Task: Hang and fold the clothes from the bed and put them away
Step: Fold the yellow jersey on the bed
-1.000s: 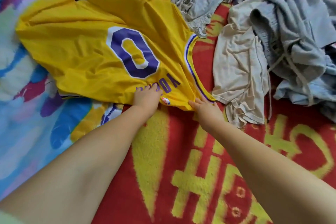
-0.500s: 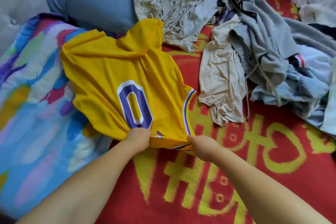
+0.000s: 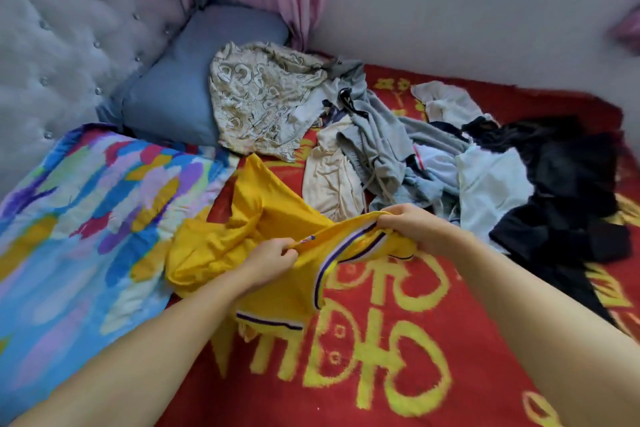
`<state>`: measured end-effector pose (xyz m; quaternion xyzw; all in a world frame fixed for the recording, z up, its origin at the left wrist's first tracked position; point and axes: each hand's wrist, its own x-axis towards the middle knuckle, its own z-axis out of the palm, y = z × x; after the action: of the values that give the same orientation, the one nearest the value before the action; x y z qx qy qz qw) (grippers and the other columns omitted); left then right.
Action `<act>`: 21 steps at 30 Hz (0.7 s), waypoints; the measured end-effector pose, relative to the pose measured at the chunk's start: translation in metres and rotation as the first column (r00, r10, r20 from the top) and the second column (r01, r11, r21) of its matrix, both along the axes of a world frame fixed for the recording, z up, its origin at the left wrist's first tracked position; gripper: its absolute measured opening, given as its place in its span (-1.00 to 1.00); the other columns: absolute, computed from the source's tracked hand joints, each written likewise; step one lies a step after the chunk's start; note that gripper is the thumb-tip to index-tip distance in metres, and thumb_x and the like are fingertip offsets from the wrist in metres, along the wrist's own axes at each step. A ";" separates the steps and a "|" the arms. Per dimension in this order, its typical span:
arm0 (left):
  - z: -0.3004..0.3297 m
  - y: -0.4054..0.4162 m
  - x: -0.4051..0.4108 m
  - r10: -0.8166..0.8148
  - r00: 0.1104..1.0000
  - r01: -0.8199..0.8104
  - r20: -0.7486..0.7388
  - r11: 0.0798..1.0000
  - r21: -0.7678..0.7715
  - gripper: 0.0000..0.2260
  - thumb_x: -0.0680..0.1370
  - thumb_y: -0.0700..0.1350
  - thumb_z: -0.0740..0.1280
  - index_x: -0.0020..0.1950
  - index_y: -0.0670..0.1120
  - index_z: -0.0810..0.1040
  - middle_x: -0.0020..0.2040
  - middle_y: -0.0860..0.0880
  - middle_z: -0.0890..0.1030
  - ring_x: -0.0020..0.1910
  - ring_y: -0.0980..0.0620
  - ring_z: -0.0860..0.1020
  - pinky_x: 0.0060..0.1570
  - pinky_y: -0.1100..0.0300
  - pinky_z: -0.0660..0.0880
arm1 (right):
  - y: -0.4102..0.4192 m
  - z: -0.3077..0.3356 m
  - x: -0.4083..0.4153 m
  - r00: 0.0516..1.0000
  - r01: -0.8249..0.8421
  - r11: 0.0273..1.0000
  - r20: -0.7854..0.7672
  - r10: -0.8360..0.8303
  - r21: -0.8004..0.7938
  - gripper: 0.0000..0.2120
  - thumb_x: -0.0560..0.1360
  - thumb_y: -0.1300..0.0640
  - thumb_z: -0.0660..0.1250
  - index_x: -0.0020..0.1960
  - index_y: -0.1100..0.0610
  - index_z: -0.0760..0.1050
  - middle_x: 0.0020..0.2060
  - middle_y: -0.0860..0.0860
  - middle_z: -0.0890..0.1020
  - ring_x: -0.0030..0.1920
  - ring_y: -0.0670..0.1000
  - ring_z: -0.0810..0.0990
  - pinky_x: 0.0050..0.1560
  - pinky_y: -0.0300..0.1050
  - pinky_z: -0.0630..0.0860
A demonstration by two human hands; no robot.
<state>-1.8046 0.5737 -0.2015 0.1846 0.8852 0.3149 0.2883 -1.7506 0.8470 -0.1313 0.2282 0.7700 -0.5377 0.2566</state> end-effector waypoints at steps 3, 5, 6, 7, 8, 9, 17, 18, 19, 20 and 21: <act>0.064 0.022 -0.006 0.043 0.999 -0.041 -0.014 0.991 0.129 -0.71 0.47 0.05 0.16 -0.29 -0.13 0.47 -0.48 0.11 0.35 -0.48 0.15 0.31 -0.38 0.11 0.18 | 0.015 0.064 0.006 0.993 0.066 0.993 -0.087 -0.074 -0.094 -0.85 0.41 0.13 0.36 -0.11 0.21 0.58 -0.28 0.15 0.60 -0.37 0.06 0.55 -0.30 -0.12 0.51; 0.104 0.035 -0.006 0.029 0.993 -0.012 -0.111 0.988 0.151 -0.67 0.47 0.19 0.13 -0.35 0.00 0.42 -0.46 0.11 0.40 -0.43 0.13 0.38 -0.36 0.13 0.20 | 0.019 0.108 0.010 0.980 0.104 0.989 -0.158 -0.119 -0.101 -0.89 0.43 0.16 0.35 -0.10 0.20 0.54 -0.30 0.14 0.59 -0.39 0.06 0.55 -0.31 -0.12 0.52; 0.122 0.043 -0.005 0.004 0.985 0.020 -0.172 0.990 0.136 -0.63 0.47 0.28 0.10 -0.24 0.04 0.52 -0.32 0.10 0.54 -0.28 0.08 0.51 -0.30 0.14 0.28 | 0.019 0.132 0.013 0.969 0.117 0.988 -0.204 -0.136 -0.102 -0.92 0.45 0.19 0.34 -0.12 0.20 0.54 -0.33 0.13 0.60 -0.41 0.05 0.56 -0.33 -0.13 0.54; 0.139 0.049 -0.004 -0.024 0.977 0.051 -0.211 0.991 0.125 -0.52 0.48 0.36 0.08 0.00 0.03 0.58 -0.06 0.03 0.63 -0.04 0.00 0.57 -0.17 0.14 0.37 | 0.019 0.153 0.017 0.957 0.132 0.986 -0.248 -0.153 -0.100 -0.94 0.47 0.21 0.33 -0.14 0.20 0.55 -0.35 0.12 0.60 -0.42 0.04 0.57 -0.34 -0.14 0.55; 0.158 0.057 -0.001 -0.055 0.971 0.087 -0.234 0.988 0.127 -0.37 0.46 0.43 0.06 0.26 0.02 0.51 0.20 0.01 0.57 0.18 -0.03 0.52 0.03 0.11 0.41 | 0.017 0.177 0.022 0.939 0.154 0.984 -0.296 -0.174 -0.091 -0.93 0.48 0.22 0.32 -0.15 0.19 0.57 -0.37 0.10 0.61 -0.42 0.03 0.57 -0.36 -0.15 0.55; 0.172 0.064 0.001 -0.074 0.968 0.113 -0.239 0.982 0.154 -0.24 0.41 0.48 0.05 0.42 0.02 0.36 0.36 -0.01 0.45 0.30 -0.03 0.43 0.19 0.06 0.40 | 0.014 0.195 0.025 0.922 0.175 0.981 -0.335 -0.195 -0.088 -0.89 0.49 0.23 0.32 -0.18 0.18 0.59 -0.38 0.09 0.61 -0.42 0.02 0.57 -0.36 -0.16 0.55; 0.269 0.126 0.042 -0.042 0.893 0.295 -0.449 0.807 0.511 -0.73 0.47 0.07 0.35 0.13 0.15 0.40 -0.06 0.24 0.53 -0.14 0.47 0.49 -0.27 0.58 0.37 | -0.014 0.312 0.045 0.794 0.273 0.961 -0.574 -0.199 0.045 -0.77 0.52 0.07 0.36 0.04 0.22 0.61 -0.16 0.13 0.63 -0.18 0.06 0.60 -0.18 -0.08 0.59; 0.274 0.129 0.044 -0.026 0.893 0.281 -0.450 0.813 0.511 -0.83 0.49 -0.05 0.34 0.03 0.11 0.43 -0.14 0.23 0.53 -0.22 0.43 0.51 -0.34 0.58 0.35 | -0.017 0.321 0.048 0.789 0.285 0.956 -0.584 -0.190 0.074 -0.78 0.51 0.04 0.37 0.02 0.20 0.61 -0.15 0.12 0.63 -0.16 0.06 0.60 -0.17 -0.08 0.60; 0.278 0.132 0.043 -0.009 0.890 0.266 -0.456 0.821 0.505 -0.88 0.49 -0.15 0.31 -0.07 0.07 0.46 -0.21 0.20 0.53 -0.27 0.32 0.54 -0.37 0.54 0.35 | -0.019 0.329 0.051 0.786 0.285 0.954 -0.593 -0.177 0.094 -0.78 0.50 0.02 0.38 0.00 0.18 0.61 -0.13 0.13 0.63 -0.15 0.07 0.60 -0.12 -0.05 0.61; 0.281 0.132 0.041 0.003 0.896 0.248 -0.445 0.827 0.504 -0.89 0.47 -0.19 0.28 -0.17 0.02 0.47 -0.28 0.16 0.53 -0.32 0.21 0.53 -0.40 0.49 0.36 | -0.019 0.337 0.055 0.788 0.276 0.954 -0.597 -0.153 0.121 -0.77 0.50 0.01 0.39 0.01 0.17 0.62 -0.09 0.15 0.63 -0.11 0.09 0.61 -0.04 0.00 0.62; 0.283 0.130 0.038 0.005 0.916 0.220 -0.402 0.831 0.512 -0.89 0.44 -0.21 0.26 -0.27 -0.03 0.46 -0.34 0.10 0.52 -0.34 0.11 0.51 -0.40 0.45 0.36 | -0.018 0.344 0.060 0.791 0.263 0.954 -0.598 -0.127 0.145 -0.75 0.50 -0.01 0.39 0.03 0.17 0.62 -0.04 0.18 0.64 -0.06 0.12 0.61 0.05 0.05 0.60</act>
<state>-1.7667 0.7034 0.0811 0.3679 0.7852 0.4944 0.0608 -1.6902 0.8290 0.2123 0.1585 0.8382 -0.5163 -0.0755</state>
